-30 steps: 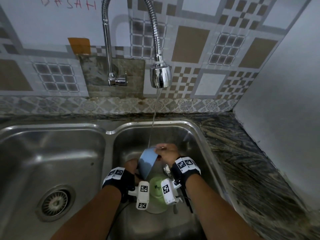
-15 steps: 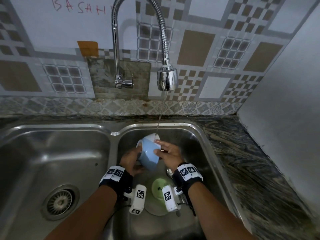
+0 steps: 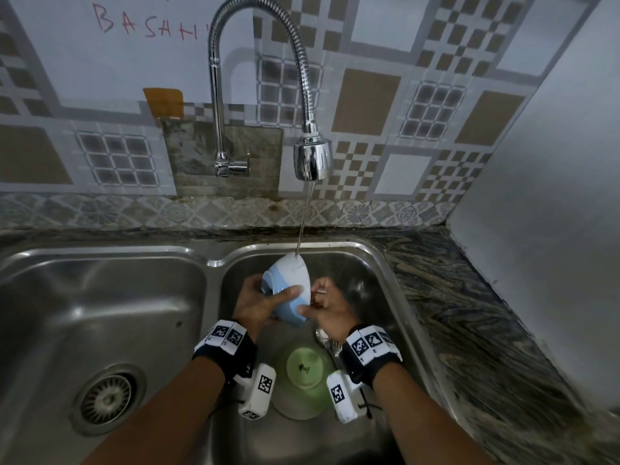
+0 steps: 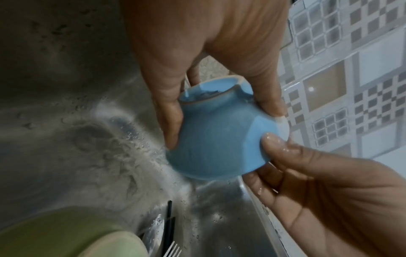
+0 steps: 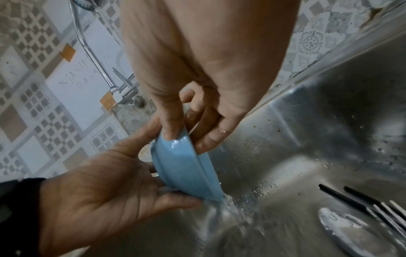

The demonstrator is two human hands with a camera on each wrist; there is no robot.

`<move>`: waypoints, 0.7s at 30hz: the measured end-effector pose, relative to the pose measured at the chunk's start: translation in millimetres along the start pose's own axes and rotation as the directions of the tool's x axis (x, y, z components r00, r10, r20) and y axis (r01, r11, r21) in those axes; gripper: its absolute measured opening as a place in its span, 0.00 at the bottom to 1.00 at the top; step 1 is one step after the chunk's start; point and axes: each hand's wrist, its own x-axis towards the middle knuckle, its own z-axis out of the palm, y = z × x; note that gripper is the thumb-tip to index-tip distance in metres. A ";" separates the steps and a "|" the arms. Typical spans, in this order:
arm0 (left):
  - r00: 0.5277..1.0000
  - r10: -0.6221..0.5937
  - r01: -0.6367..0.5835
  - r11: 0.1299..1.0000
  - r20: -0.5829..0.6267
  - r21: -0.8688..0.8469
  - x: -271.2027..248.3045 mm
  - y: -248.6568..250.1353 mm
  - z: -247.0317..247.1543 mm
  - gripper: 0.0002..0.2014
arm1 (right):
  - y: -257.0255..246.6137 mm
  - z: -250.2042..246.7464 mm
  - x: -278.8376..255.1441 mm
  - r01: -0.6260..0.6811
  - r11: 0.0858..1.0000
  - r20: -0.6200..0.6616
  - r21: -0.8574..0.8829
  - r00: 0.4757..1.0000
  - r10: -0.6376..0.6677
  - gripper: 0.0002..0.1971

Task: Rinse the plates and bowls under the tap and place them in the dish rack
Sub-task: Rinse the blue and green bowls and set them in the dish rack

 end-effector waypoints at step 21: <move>0.990 -0.053 0.062 0.996 0.131 -0.069 1.7 4.2 -7.0 0.20 | -9.0 4.5 -16.4 0.255 0.789 0.100 -0.559 0.965 -0.241 0.17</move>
